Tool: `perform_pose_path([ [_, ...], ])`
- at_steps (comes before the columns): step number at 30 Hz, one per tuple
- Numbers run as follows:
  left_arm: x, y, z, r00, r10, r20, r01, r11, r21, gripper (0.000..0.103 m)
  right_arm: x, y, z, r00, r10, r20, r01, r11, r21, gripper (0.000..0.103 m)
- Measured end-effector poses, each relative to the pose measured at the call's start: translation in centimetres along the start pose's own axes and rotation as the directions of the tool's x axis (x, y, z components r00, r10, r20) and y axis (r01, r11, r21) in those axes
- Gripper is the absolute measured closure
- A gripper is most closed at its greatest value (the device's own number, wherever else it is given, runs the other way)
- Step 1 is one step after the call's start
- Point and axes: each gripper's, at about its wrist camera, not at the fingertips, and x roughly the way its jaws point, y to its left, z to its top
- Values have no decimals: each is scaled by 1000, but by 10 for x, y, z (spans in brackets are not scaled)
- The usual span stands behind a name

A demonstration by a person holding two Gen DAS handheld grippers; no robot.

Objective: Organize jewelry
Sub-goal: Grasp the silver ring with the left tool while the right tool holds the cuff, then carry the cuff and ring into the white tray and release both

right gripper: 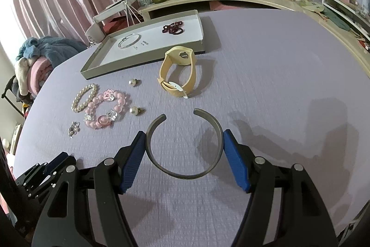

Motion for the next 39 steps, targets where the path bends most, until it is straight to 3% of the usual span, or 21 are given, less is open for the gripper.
perform_pose_path([
  [9, -7, 12, 9, 1000, 10, 23, -9, 1000, -29, 82, -2, 7, 7, 1000, 19, 24, -19, 1000, -9, 34],
  [18, -22, 40, 47, 996, 47, 73, -42, 997, -57, 82, -1, 15, 23, 998, 35, 54, -34, 999, -6, 34],
  [29, -31, 59, 125, 988, 36, 151, -32, 999, -32, 82, -14, 21, 73, 987, 23, 162, -20, 1000, -21, 34],
  [39, -15, 56, 210, 979, -7, 203, 9, 1000, -9, 82, -3, 32, 128, 975, 13, 224, 0, 998, -62, 34],
])
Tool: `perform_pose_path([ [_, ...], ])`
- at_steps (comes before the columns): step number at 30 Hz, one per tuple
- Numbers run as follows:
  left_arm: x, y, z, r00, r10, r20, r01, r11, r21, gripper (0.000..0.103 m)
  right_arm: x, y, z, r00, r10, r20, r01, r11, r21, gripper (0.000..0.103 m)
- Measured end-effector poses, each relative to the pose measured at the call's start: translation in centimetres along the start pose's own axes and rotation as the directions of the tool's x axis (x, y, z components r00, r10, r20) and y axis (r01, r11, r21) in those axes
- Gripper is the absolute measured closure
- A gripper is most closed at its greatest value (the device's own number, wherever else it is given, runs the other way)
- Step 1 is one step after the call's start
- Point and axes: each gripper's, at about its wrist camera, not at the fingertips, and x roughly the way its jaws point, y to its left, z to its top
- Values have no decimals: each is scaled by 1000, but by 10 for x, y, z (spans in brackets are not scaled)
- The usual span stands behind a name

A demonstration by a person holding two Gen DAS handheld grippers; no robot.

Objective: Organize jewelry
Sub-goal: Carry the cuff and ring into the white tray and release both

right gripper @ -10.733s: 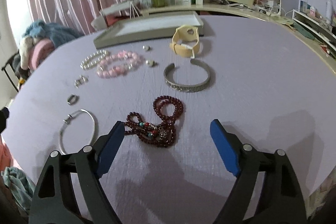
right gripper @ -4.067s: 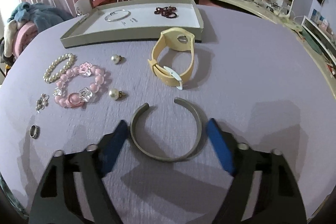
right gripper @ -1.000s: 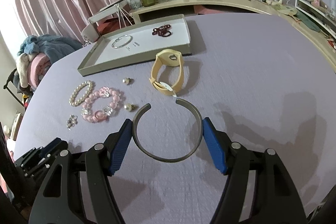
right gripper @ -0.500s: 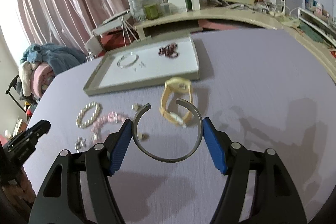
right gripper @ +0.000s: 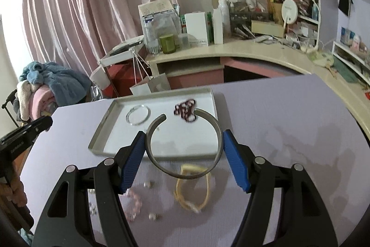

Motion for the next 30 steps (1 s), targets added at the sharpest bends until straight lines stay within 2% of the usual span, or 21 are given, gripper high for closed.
perform_pose_path([
  [10, 55, -17, 49, 999, -52, 2, 52, 998, 19, 82, 47, 13, 41, 1000, 9, -14, -9, 999, -46, 34],
  [16, 93, -19, 59, 997, -67, -30, 68, 998, 17, 82, 104, 19, 50, 992, 1, -124, -9, 998, -65, 34],
  [21, 123, -14, 61, 995, -68, -67, 68, 998, 4, 82, 151, 16, 42, 972, -17, -235, 4, 998, -58, 34],
  [29, 151, -7, 59, 993, -65, -101, 65, 998, 1, 82, 182, 11, 46, 955, -27, -294, 13, 999, -49, 32],
  [30, 153, -8, 58, 992, -66, -104, 66, 998, 1, 82, 181, 10, 47, 955, -16, -297, 5, 999, -37, 27],
])
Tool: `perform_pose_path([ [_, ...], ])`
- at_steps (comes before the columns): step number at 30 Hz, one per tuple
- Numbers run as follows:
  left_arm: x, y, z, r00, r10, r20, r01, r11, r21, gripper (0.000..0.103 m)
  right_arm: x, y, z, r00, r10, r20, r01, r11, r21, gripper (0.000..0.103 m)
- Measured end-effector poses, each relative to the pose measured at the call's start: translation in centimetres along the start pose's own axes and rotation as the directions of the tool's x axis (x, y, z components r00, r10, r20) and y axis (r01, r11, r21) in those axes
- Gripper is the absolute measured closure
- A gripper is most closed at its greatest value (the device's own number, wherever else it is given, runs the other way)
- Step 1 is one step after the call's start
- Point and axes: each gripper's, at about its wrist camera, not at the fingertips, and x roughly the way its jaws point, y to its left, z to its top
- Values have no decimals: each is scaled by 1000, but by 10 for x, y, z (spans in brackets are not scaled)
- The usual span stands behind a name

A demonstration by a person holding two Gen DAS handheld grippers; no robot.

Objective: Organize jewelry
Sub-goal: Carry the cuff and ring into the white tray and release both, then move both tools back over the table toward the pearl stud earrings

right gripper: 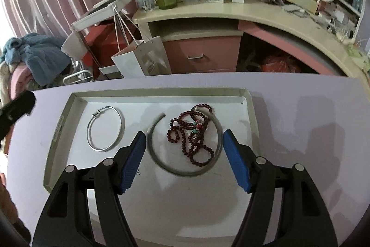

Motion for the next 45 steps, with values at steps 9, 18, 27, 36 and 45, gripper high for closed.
perform_pose_path([
  [9, 15, -7, -7, 999, -13, -34, 13, 1000, 14, 82, -34, -20, -8, 996, 1, 88, -3, 1000, 24, 23],
  [18, 31, -16, -13, 997, -28, -70, 30, 999, 26, 82, -46, -34, -9, 992, -26, 122, 19, 998, 55, 23],
  [27, 42, -21, -12, 997, -17, -75, 17, 1000, -2, 50, -51, -38, -18, 991, -30, 127, 21, 997, 72, 23],
  [36, 4, -4, -26, 999, 23, -38, -25, 999, -36, 49, -73, -51, -39, 988, -41, 147, 21, 991, 131, 24],
  [45, -62, 8, -48, 996, 80, 27, -78, 995, -64, 47, -110, -43, -75, 983, -14, 185, -10, 991, 132, 29],
])
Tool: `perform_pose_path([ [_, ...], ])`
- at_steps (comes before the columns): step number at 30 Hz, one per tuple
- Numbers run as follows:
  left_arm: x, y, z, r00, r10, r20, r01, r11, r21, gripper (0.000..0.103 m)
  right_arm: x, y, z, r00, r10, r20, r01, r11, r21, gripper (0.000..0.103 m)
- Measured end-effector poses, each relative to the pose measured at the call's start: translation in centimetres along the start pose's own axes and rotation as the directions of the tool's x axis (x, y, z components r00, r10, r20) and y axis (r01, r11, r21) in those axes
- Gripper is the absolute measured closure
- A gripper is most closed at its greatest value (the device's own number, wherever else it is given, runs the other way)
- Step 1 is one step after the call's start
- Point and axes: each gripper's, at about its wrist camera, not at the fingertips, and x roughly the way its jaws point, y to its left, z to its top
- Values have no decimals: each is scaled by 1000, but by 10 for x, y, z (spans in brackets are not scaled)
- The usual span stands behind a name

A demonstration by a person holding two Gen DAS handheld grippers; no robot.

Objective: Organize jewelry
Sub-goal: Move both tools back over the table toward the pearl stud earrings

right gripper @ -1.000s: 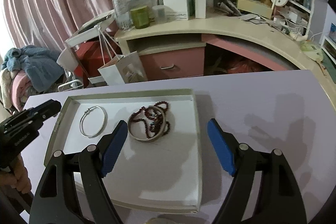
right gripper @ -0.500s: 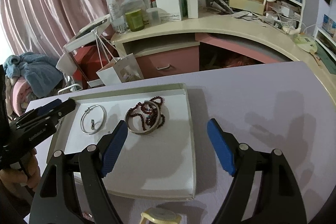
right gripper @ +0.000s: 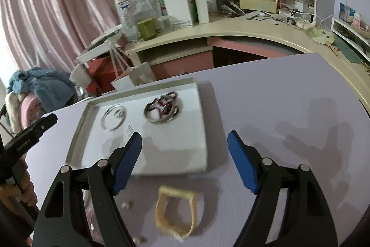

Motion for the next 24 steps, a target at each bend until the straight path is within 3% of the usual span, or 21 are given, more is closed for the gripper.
perform_pose_path([
  [6, -45, 12, -28, 999, 21, 34, -19, 999, -50, 42, -26, 17, -38, 998, 71, 2, -70, 995, -76, 41],
  [17, -95, 31, -98, 997, 70, 24, -67, 992, -107, 37, -45, 48, -110, 983, 177, -50, -183, 961, -207, 53],
  [24, -116, 40, -139, 996, 92, -9, -93, 985, -142, 36, -29, 58, -140, 981, 144, -132, -174, 951, -255, 61],
])
